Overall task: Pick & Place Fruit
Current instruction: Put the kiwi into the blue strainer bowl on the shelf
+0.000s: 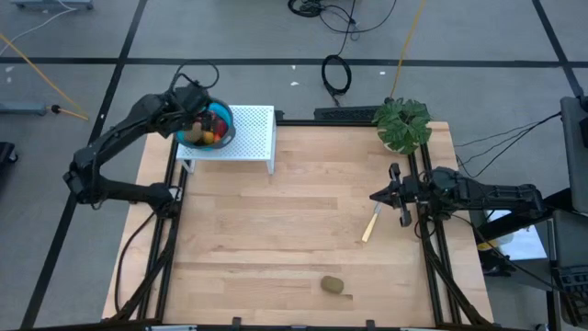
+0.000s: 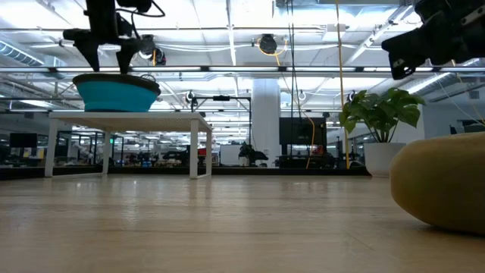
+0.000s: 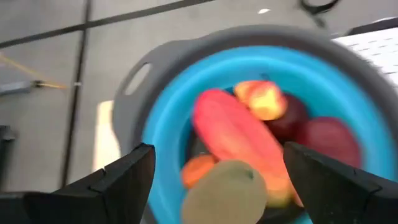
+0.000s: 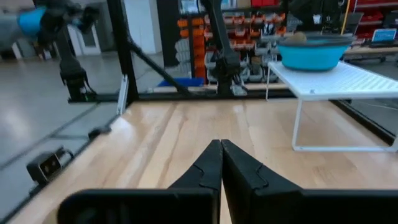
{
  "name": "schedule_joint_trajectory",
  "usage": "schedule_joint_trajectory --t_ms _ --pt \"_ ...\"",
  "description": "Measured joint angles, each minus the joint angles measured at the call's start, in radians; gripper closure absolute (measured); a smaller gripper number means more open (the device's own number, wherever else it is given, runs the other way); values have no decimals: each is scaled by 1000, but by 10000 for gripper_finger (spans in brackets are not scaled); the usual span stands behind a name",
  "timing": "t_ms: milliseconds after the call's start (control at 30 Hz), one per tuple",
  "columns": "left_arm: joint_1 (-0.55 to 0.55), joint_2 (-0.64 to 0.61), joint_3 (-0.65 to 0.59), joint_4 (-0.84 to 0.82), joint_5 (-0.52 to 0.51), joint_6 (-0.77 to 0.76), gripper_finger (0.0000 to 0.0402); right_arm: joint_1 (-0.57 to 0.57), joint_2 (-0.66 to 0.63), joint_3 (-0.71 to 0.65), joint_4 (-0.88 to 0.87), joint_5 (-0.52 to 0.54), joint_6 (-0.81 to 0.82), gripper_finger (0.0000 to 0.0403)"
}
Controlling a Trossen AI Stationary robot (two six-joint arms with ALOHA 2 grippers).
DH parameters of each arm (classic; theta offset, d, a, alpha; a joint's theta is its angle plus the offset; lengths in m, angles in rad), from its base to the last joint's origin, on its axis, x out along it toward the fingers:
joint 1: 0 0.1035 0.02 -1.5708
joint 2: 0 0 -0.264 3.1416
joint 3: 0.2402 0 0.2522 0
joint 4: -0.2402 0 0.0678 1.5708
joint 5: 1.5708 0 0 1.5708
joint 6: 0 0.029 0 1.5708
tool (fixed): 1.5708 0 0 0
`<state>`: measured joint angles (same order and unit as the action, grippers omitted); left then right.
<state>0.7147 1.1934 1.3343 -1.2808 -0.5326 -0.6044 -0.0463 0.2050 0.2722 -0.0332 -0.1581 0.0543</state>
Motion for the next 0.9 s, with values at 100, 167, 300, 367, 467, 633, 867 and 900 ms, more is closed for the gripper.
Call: schedule_joint_trajectory --t_ms 100,167,300,367,467,633,867,900 --pt "-19 -7 21 2 63 -2 50 0 0 0 35 0 22 403" --pt "-43 -15 22 3 98 -8 50 0 0 0 39 -3 36 403" --pt "-122 -35 21 3 109 -47 50 0 0 0 56 -49 65 403" --pt "-172 -47 21 5 93 -67 50 0 0 0 70 -61 66 403" --pt "-252 -72 21 8 53 -117 52 0 1 0 78 -59 65 403" --pt "-398 -100 21 28 25 -186 86 10 38 0 149 -104 65 403" --pt "-611 -87 21 101 -15 -205 186 83 177 0 252 -113 66 403" --pt "-640 -78 21 115 -26 -215 201 97 198 0 264 -113 66 403"
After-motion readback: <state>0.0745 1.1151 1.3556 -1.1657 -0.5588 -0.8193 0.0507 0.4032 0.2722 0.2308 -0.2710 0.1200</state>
